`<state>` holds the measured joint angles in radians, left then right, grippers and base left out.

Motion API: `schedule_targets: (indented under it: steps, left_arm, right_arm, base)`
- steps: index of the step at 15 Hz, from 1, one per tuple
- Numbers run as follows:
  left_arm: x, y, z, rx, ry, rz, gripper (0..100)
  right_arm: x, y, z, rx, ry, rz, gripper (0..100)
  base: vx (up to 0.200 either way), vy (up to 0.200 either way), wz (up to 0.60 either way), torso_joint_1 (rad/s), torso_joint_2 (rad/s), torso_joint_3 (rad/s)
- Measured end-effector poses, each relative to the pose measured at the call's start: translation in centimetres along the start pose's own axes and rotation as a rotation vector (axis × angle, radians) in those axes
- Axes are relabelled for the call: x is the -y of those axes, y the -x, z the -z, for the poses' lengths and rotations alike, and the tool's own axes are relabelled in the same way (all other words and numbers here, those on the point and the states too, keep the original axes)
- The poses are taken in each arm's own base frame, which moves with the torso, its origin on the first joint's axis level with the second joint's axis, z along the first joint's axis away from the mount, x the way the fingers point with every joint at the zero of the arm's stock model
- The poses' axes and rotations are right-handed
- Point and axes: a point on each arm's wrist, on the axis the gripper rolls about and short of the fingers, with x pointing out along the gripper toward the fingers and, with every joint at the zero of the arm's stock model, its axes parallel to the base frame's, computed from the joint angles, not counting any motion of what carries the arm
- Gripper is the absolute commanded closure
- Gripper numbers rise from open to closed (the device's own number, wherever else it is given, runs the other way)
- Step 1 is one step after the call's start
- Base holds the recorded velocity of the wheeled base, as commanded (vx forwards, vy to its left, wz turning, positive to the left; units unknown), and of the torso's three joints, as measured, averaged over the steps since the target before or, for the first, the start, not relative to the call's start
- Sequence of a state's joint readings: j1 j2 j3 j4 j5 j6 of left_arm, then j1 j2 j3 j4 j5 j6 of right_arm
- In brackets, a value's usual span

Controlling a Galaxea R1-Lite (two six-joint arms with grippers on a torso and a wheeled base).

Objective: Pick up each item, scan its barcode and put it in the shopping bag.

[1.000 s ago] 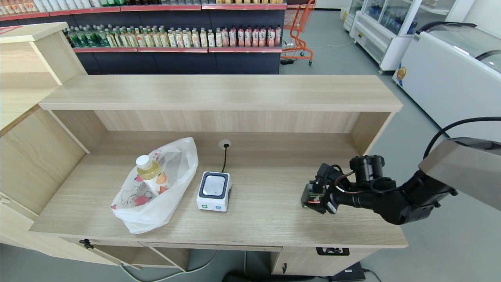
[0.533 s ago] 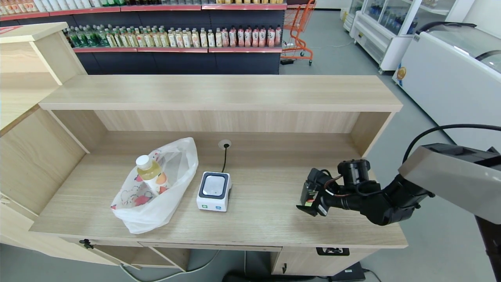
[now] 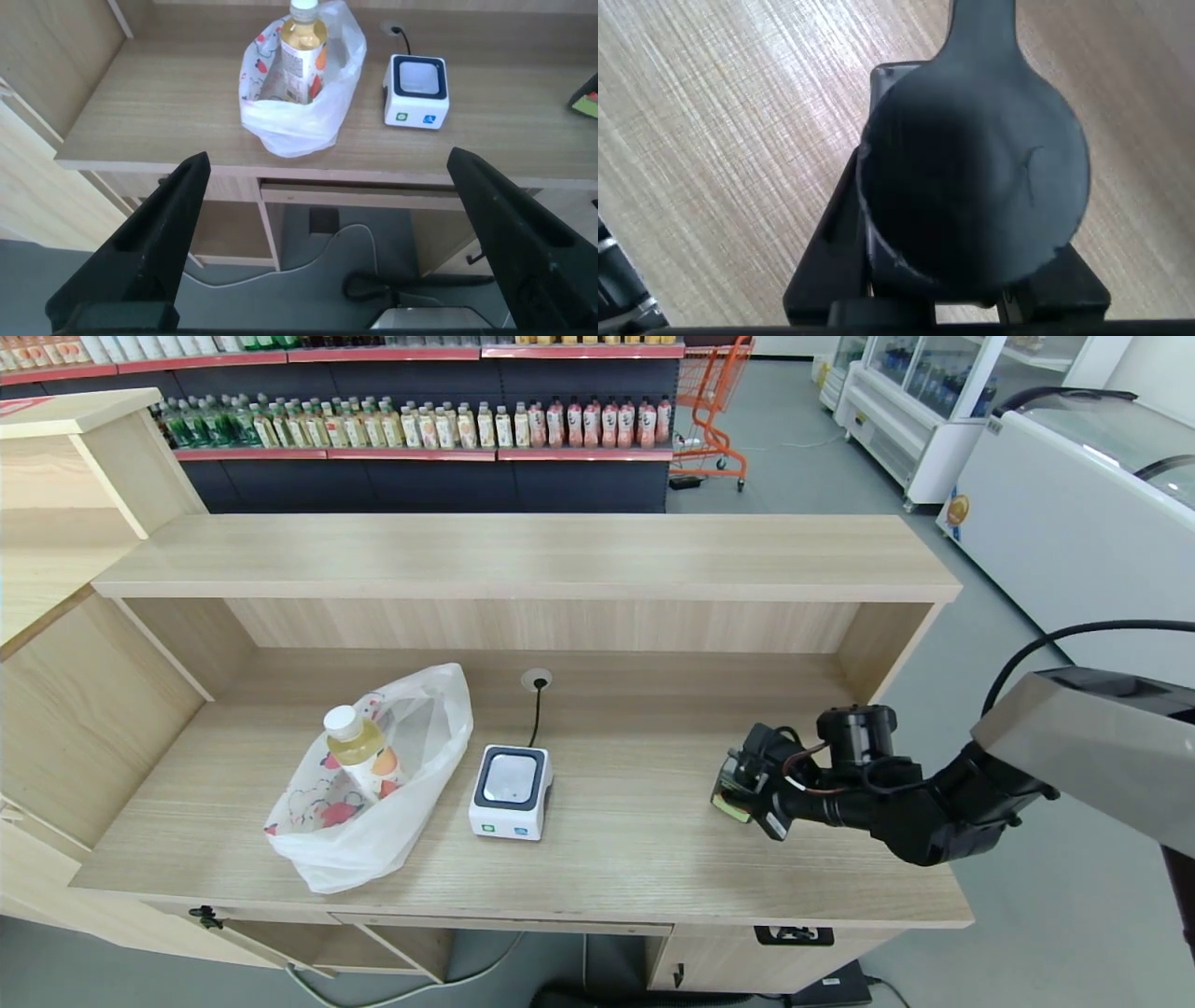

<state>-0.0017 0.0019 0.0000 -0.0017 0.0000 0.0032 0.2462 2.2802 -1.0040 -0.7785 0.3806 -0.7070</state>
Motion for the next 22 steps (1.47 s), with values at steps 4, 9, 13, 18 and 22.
schedule_targets:
  steps: [4,9,13,18,22]
  left_arm:
    - [0.0,0.0,0.0,0.0,0.0,0.0,0]
    - [0.0,0.0,0.0,0.0,0.0,0.0,0]
    - [0.0,0.0,0.0,0.0,0.0,0.0,0]
    - [0.0,0.0,0.0,0.0,0.0,0.0,0]
    - [0.0,0.0,0.0,0.0,0.0,0.0,0]
  right_arm:
    - [2.4,5.9,-2.9,0.062,-0.053,0.115,100]
    - [1.6,17.3,-2.8,0.173,0.322,0.297,100]
    - [-0.1,19.5,-3.2,0.48,1.108,0.136,100]
    - [-4.5,18.8,-1.0,0.674,1.6,-0.052,100]
    - [-5.7,18.5,-1.4,0.855,1.648,-0.058,100]
  base:
    - [0.0,0.0,0.0,0.0,0.0,0.0]
    - [0.0,0.0,0.0,0.0,0.0,0.0]
    - [0.0,0.0,0.0,0.0,0.0,0.0]
    - [0.0,0.0,0.0,0.0,0.0,0.0]
    - [0.0,0.0,0.0,0.0,0.0,0.0]
